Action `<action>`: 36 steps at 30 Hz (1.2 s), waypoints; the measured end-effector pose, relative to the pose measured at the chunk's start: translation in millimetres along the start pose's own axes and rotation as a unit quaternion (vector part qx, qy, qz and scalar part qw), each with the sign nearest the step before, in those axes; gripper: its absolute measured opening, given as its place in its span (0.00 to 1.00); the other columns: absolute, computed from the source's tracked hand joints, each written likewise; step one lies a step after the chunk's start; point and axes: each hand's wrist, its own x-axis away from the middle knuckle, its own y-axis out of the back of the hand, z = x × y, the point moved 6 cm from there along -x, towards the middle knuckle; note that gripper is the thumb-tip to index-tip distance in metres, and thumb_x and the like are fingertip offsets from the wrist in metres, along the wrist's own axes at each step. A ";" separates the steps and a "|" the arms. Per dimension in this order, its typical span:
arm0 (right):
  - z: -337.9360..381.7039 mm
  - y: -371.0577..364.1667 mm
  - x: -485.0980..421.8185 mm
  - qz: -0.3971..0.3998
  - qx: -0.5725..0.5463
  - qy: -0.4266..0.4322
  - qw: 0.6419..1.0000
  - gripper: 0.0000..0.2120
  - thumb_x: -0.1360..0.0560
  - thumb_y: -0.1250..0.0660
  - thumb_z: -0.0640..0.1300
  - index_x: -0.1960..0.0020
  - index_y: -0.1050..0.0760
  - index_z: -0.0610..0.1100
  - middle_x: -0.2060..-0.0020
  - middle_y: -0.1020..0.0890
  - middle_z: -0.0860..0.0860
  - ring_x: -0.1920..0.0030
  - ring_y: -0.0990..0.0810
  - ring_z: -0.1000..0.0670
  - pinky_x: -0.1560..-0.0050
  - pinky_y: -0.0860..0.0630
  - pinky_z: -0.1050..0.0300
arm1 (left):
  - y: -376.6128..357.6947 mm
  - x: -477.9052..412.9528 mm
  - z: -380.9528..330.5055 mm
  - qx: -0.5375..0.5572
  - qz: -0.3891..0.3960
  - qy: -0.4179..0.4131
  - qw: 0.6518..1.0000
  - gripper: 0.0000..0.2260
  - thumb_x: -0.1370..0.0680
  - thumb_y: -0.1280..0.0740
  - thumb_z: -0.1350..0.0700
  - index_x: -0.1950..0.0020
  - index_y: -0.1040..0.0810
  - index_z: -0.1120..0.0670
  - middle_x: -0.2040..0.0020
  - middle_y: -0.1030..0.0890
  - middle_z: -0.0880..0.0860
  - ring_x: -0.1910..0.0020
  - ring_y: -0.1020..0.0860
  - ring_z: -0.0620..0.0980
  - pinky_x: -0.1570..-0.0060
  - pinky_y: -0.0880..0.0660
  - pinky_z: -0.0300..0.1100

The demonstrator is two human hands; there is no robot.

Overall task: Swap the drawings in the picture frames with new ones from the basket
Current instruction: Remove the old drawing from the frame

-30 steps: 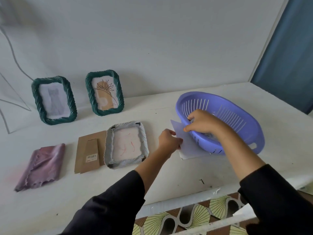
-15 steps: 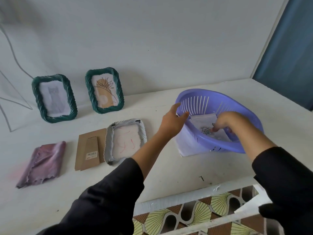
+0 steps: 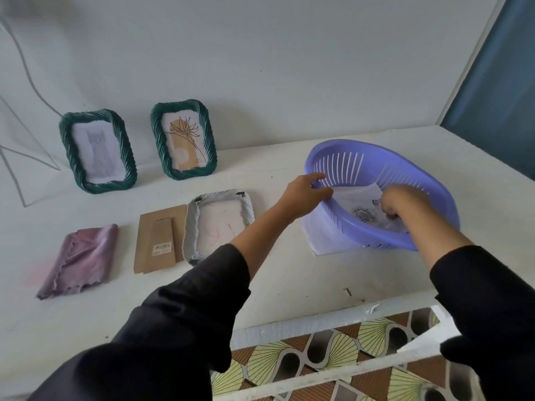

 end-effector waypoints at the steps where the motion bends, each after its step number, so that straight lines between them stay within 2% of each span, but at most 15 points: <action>1: 0.0 2.1 2.3 -0.005 -0.004 -0.006 1.000 0.22 0.24 0.43 0.34 0.31 0.35 0.38 0.38 0.25 0.39 0.41 0.24 0.40 0.48 0.27 0.50 | -0.1 -0.4 1.0 -0.001 -0.001 0.001 1.000 0.21 0.22 0.36 0.53 0.29 0.32 0.52 0.37 0.24 0.59 0.39 0.24 0.59 0.37 0.27 0.51; 3: -0.4 13.4 12.9 -0.028 -0.022 -0.016 0.999 0.19 0.23 0.44 0.38 0.32 0.34 0.37 0.33 0.29 0.40 0.37 0.27 0.39 0.47 0.29 0.51 | 0.4 0.4 2.3 -0.005 -0.005 -0.003 1.000 0.23 0.22 0.37 0.52 0.27 0.36 0.49 0.35 0.26 0.59 0.37 0.26 0.59 0.36 0.28 0.51; 6: -5.5 46.3 34.9 -0.110 -0.071 -0.012 0.991 0.16 0.24 0.41 0.40 0.37 0.30 0.37 0.38 0.26 0.38 0.39 0.27 0.38 0.42 0.30 0.50 | 10.4 7.9 1.2 -0.012 -0.050 -0.031 0.998 0.28 0.22 0.37 0.50 0.24 0.44 0.46 0.34 0.27 0.59 0.36 0.28 0.57 0.41 0.31 0.44; 9: 1.9 86.8 70.4 -0.222 -0.148 0.055 0.962 0.04 0.28 0.37 0.40 0.60 0.28 0.39 0.60 0.25 0.41 0.57 0.26 0.39 0.59 0.30 0.56 | 32.1 21.0 -2.8 0.069 -0.111 -0.029 0.991 0.25 0.21 0.38 0.48 0.26 0.39 0.49 0.42 0.23 0.57 0.43 0.25 0.55 0.46 0.30 0.42; 11: 24.8 104.6 102.5 -0.276 -0.179 0.123 0.936 0.13 0.30 0.37 0.41 0.71 0.36 0.42 0.72 0.32 0.45 0.65 0.31 0.41 0.70 0.39 0.60 | 47.7 31.9 -5.4 0.170 -0.123 -0.009 0.978 0.20 0.22 0.38 0.47 0.32 0.31 0.52 0.47 0.22 0.56 0.51 0.23 0.54 0.47 0.26 0.45; 13: 61.3 110.1 135.0 -0.312 -0.181 0.192 0.913 0.14 0.30 0.37 0.42 0.72 0.35 0.41 0.73 0.32 0.45 0.65 0.32 0.40 0.70 0.40 0.57 | 61.0 42.5 -5.4 0.269 -0.097 0.005 0.958 0.15 0.21 0.39 0.45 0.41 0.26 0.53 0.50 0.22 0.54 0.56 0.22 0.52 0.50 0.24 0.44; 15: 104.7 103.1 158.2 -0.325 -0.149 0.262 0.897 0.10 0.26 0.39 0.44 0.63 0.25 0.40 0.63 0.23 0.42 0.60 0.27 0.38 0.62 0.33 0.54 | 70.0 50.4 -3.0 0.323 -0.055 0.004 0.945 0.14 0.21 0.41 0.44 0.47 0.24 0.52 0.56 0.20 0.51 0.59 0.20 0.50 0.54 0.22 0.43; 18: 167.7 74.0 166.9 -0.288 -0.094 0.353 0.885 0.13 0.22 0.44 0.43 0.46 0.24 0.40 0.48 0.23 0.43 0.47 0.23 0.39 0.49 0.31 0.51 | 93.5 58.8 17.1 0.334 -0.092 0.022 0.938 0.13 0.19 0.42 0.49 0.58 0.24 0.53 0.69 0.23 0.49 0.72 0.22 0.44 0.68 0.24 0.36; 22: 210.9 34.4 138.2 -0.175 -0.177 0.397 0.884 0.13 0.21 0.44 0.47 0.48 0.24 0.40 0.47 0.25 0.42 0.47 0.24 0.39 0.48 0.32 0.51 | 130.1 66.9 75.4 0.274 -0.200 0.100 0.935 0.09 0.22 0.42 0.64 0.60 0.25 0.60 0.62 0.24 0.58 0.64 0.27 0.53 0.64 0.29 0.39; 24: 214.9 17.6 113.7 -0.134 -0.285 0.359 0.879 0.12 0.22 0.42 0.44 0.41 0.28 0.41 0.42 0.27 0.41 0.42 0.26 0.40 0.43 0.31 0.51 | 139.4 72.6 100.9 0.275 -0.207 0.141 0.928 0.08 0.23 0.42 0.65 0.57 0.24 0.61 0.61 0.24 0.58 0.64 0.27 0.53 0.66 0.30 0.40; 26: 219.2 -6.5 93.8 -0.034 -0.362 0.309 0.879 0.20 0.23 0.40 0.44 0.32 0.37 0.43 0.37 0.29 0.41 0.37 0.28 0.41 0.42 0.32 0.53 | 142.9 77.9 120.6 0.297 -0.194 0.181 0.917 0.07 0.22 0.42 0.65 0.56 0.25 0.62 0.62 0.25 0.57 0.66 0.26 0.53 0.67 0.28 0.42; 29: 227.8 -37.4 81.4 0.113 -0.511 0.238 0.818 0.22 0.24 0.37 0.40 0.31 0.37 0.41 0.42 0.24 0.42 0.44 0.24 0.43 0.53 0.28 0.56 | 137.1 82.9 137.3 0.325 -0.155 0.220 0.906 0.09 0.22 0.42 0.65 0.59 0.26 0.58 0.60 0.24 0.58 0.63 0.26 0.54 0.61 0.26 0.46; 31: 230.0 -46.6 76.8 0.098 -0.540 0.217 0.807 0.20 0.26 0.33 0.36 0.36 0.32 0.39 0.46 0.23 0.42 0.51 0.24 0.46 0.61 0.28 0.59 | 135.9 85.5 142.9 0.293 -0.152 0.235 0.914 0.06 0.21 0.42 0.64 0.53 0.26 0.60 0.57 0.24 0.58 0.61 0.25 0.55 0.60 0.25 0.47; 33: 229.9 -50.9 72.3 0.046 -0.494 0.220 0.840 0.21 0.29 0.31 0.37 0.38 0.31 0.39 0.48 0.23 0.42 0.52 0.25 0.47 0.60 0.28 0.59 | 140.6 87.7 148.8 0.164 -0.167 0.238 0.943 0.07 0.22 0.40 0.61 0.47 0.25 0.62 0.59 0.24 0.56 0.62 0.26 0.53 0.62 0.27 0.43; 36: 232.2 -49.4 72.5 -0.015 -0.417 0.260 0.871 0.19 0.30 0.30 0.38 0.40 0.29 0.39 0.55 0.23 0.44 0.55 0.26 0.48 0.66 0.33 0.67 | 149.8 90.3 153.4 0.000 -0.205 0.201 0.958 0.13 0.24 0.36 0.59 0.41 0.25 0.63 0.50 0.21 0.57 0.50 0.23 0.56 0.54 0.26 0.43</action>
